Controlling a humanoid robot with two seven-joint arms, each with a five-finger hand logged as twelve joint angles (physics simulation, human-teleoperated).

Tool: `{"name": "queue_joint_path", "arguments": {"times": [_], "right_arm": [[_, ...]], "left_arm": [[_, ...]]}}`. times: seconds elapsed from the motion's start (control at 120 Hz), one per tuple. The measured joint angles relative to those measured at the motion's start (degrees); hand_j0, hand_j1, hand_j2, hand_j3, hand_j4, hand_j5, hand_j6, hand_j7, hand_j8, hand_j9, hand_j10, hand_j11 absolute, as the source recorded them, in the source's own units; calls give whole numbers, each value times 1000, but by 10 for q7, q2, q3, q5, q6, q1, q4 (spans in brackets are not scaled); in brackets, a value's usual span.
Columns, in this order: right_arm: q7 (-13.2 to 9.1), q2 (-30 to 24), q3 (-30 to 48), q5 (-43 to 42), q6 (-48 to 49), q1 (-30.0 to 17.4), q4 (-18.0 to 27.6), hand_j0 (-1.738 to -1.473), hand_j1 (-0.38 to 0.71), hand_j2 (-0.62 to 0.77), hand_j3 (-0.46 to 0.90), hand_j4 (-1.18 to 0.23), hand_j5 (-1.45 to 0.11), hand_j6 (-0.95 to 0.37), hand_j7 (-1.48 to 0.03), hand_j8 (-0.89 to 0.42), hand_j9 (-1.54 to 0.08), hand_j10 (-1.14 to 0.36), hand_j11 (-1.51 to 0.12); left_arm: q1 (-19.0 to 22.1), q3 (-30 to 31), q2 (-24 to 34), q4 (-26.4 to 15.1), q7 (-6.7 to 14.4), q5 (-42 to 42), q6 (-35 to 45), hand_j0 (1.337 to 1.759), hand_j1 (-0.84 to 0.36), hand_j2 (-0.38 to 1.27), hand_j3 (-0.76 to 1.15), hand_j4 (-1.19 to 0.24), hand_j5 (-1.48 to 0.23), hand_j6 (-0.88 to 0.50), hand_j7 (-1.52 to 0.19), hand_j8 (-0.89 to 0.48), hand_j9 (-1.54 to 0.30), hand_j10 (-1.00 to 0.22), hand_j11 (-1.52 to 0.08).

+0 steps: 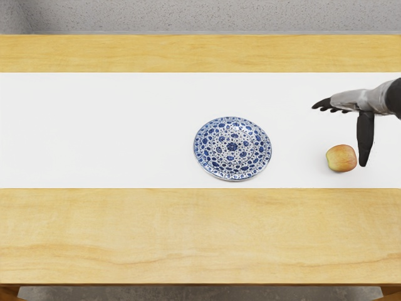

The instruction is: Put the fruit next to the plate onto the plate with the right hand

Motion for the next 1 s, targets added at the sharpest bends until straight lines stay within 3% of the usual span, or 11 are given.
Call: {"name": "queue_joint_path", "arguments": {"times": [0.342,0.592,1.0], "right_arm": [[-1,32,-1,-102,-160,-120,12,-1658,-315,-4,0,-36,-39,-39,-38,-37,-39,-35,-39],[-1,45,-2,-146,-208,-157,-3,-1658,-311,-5,0,-41,-45,-44,-44,-42,-45,-39,-45],[-1,48,-3,-214,-313,-218,18,-1658,-166,-27,0,-162,-203,-165,-202,-163,-203,-161,-202]], "left_arm": [[0,0,0,0,0,0,0,1658,55,49,0,-245,-318,-245,-318,-245,-318,-245,-318],[0,0,0,0,0,0,0,1658,55,49,0,-245,-318,-245,-318,-245,-318,-245,-318],[0,0,0,0,0,0,0,1658,55,49,0,-245,-318,-245,-318,-245,-318,-245,-318]]}}
